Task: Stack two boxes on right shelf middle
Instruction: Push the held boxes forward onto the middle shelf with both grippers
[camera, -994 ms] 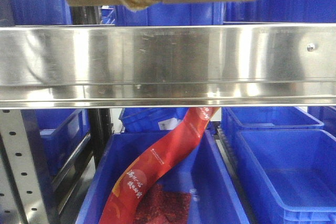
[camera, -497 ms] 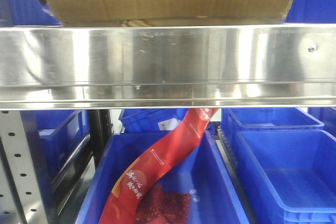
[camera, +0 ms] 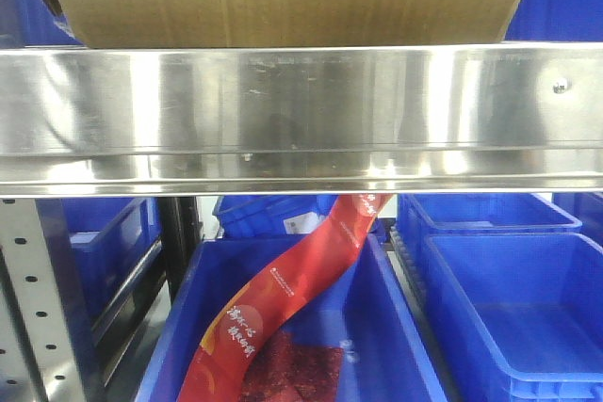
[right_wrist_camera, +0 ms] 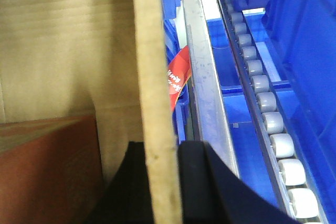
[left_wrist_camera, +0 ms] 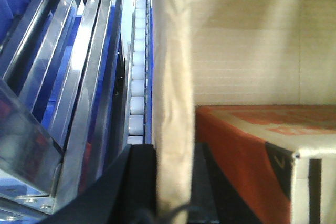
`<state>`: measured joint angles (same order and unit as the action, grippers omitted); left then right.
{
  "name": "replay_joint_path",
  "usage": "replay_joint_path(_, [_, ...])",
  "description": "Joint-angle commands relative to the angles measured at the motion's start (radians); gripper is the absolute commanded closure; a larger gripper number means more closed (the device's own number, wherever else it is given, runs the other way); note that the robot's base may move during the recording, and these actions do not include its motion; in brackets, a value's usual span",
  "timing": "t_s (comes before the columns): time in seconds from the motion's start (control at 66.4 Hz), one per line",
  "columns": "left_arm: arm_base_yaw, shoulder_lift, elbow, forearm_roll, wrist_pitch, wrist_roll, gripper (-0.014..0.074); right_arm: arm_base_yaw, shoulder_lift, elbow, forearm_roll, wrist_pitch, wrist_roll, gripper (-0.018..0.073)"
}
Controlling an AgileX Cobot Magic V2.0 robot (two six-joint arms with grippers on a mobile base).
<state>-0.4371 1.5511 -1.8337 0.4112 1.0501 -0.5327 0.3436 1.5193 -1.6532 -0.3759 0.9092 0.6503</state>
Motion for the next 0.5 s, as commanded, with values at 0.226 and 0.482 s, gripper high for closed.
replay_joint_path(0.226, [0.006,-0.016,-0.012,0.021,-0.029,0.006,0.0243,-0.011,-0.006,-0.012,-0.046,0.018,0.008,0.0151])
replay_joint_path(0.482, [0.006,-0.026,-0.018,0.031,-0.073,0.006,0.0214,-0.011,-0.033,-0.066,-0.046,0.037,-0.031,0.0146])
